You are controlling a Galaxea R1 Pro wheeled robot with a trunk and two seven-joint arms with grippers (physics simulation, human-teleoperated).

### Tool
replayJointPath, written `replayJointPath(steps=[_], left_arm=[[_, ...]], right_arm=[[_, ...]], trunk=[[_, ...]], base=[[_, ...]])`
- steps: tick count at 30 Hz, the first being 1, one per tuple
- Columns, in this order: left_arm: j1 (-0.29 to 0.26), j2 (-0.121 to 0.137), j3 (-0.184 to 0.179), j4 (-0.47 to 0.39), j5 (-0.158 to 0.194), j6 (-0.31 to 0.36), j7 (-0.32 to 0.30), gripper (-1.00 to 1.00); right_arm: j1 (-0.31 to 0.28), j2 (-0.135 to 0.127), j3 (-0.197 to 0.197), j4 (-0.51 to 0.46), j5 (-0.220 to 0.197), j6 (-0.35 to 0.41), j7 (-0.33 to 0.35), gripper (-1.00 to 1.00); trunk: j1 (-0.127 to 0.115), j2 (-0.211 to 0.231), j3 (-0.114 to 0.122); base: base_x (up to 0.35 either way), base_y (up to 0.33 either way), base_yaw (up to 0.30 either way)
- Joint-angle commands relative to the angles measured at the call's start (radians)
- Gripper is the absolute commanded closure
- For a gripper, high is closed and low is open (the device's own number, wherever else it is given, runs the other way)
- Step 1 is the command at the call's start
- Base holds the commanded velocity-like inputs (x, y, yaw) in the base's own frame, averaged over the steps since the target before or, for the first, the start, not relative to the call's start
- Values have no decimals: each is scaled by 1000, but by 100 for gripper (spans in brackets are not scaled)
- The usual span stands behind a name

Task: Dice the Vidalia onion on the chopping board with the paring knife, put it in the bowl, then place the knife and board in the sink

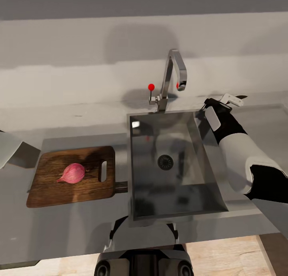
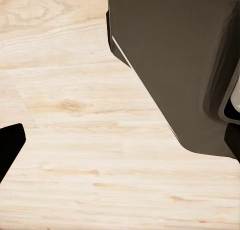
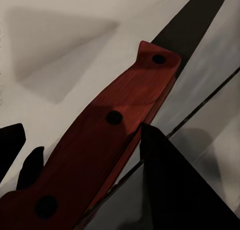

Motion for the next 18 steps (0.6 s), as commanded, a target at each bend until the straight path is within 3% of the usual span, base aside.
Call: replayJointPath(steps=[1,9,18], left_arm=[[-2,-1,-8,5,6,-7,1,-100],[-2,-1,-8,5,6,-7,1,-100],[-2,0,-8,5,6,-7,1,-100]], right_arm=[[0,0,0,46,-20,4,-8,100],[0,1,-2,3,-20,11,-25,100],[0,2,-1,-76,-20,70,-64,100]], trunk=[[1,-1,-1],[1,-1,-1],[1,-1,-1]], base=[[0,0,0],[0,0,0],[0,0,0]])
